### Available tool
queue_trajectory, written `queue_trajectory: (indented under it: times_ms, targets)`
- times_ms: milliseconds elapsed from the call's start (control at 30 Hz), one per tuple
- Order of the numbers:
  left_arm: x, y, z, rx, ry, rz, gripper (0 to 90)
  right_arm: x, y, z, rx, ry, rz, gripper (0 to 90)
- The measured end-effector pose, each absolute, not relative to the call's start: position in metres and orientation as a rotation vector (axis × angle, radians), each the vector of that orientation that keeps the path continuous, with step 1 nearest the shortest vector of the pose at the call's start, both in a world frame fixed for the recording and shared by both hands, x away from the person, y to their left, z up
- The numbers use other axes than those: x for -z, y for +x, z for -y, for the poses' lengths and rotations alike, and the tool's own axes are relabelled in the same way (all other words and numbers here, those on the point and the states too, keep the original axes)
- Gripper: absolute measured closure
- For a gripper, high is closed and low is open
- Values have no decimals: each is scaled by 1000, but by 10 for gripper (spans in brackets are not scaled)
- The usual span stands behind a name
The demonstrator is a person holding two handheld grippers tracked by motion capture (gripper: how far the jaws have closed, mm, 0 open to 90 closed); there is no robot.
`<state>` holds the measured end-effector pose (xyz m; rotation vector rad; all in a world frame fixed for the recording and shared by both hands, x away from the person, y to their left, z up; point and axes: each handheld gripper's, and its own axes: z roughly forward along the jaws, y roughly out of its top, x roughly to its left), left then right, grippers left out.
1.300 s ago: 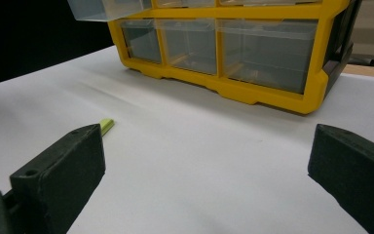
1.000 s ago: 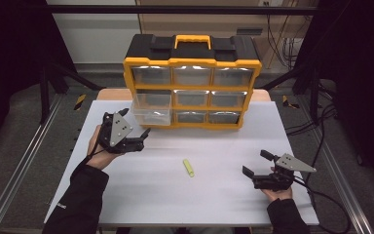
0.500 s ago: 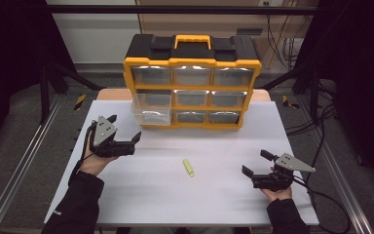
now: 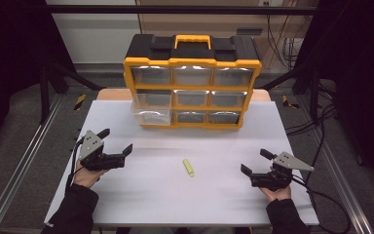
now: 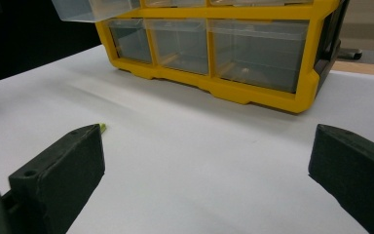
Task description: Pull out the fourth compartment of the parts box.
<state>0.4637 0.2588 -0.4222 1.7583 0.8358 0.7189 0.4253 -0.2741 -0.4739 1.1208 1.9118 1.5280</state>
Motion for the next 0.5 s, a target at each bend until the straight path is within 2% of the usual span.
queue_trajectory:
  times_ms: [500]
  targets:
    - [450, 443, -277, -667, 1716, -831, 34, 461, 425, 261, -1493, 1109, -1927, 6]
